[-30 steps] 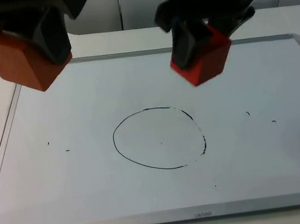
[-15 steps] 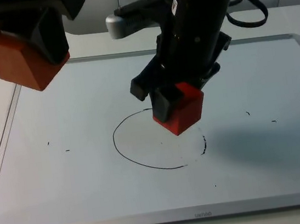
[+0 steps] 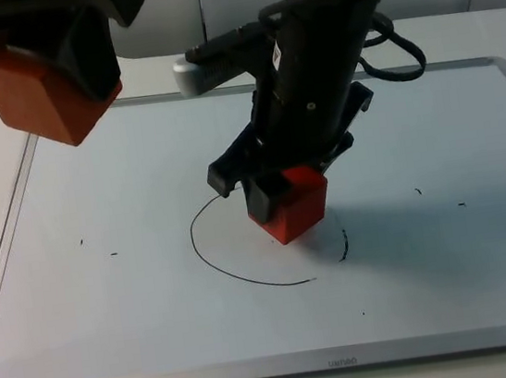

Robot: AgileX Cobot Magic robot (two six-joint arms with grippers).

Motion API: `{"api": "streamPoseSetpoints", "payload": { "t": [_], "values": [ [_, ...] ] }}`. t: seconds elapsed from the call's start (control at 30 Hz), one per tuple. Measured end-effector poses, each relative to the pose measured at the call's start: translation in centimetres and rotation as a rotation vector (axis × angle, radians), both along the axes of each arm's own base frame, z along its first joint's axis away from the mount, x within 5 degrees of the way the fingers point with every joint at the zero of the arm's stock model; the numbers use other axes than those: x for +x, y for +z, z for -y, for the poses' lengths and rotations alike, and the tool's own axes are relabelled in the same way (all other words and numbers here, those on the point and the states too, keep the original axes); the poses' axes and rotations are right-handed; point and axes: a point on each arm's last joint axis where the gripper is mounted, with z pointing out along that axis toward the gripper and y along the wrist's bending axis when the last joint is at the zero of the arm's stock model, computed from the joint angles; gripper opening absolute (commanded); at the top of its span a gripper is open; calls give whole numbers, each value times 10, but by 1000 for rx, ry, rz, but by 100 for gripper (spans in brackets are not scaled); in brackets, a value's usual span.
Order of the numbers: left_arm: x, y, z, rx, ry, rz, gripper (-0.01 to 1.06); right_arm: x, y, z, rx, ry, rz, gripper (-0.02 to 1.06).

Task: Pick up one cube with the left hand and another cube with the right hand. First place the cube in the right hand at the target position, then stack the cube in the left hand on top.

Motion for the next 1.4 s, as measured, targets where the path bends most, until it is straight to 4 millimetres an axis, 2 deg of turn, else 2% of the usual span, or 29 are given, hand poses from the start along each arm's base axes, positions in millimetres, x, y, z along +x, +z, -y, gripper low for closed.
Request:
{"api": "streamPoseSetpoints", "payload": {
  "t": [0.47,0.67,1.0,1.1,1.13,1.27,1.3,1.37,1.4],
  "values": [
    [0,0,0,-1,0,1,0,3,-6,-3,19,-8,20,0],
    [0,0,0,-1,0,1,0,-1,-20,-8,2,-6,-5,0],
    [0,0,0,0,0,2,0,0,-21,-9,-5,-9,2,2],
    [0,0,0,0,0,2,0,0,-21,-9,-5,-8,5,22],
    [0,0,0,0,0,2,0,0,-21,-9,-5,-8,5,22],
    [0,0,0,0,0,2,0,0,-21,-9,-4,-8,7,64],
    [0,0,0,0,0,2,0,0,-21,-9,-3,-8,8,64],
    [0,0,0,0,0,2,0,1,-20,-9,3,-7,18,81],
    [0,0,0,0,0,2,0,1,-20,-9,3,-7,18,84]
  ]
}}
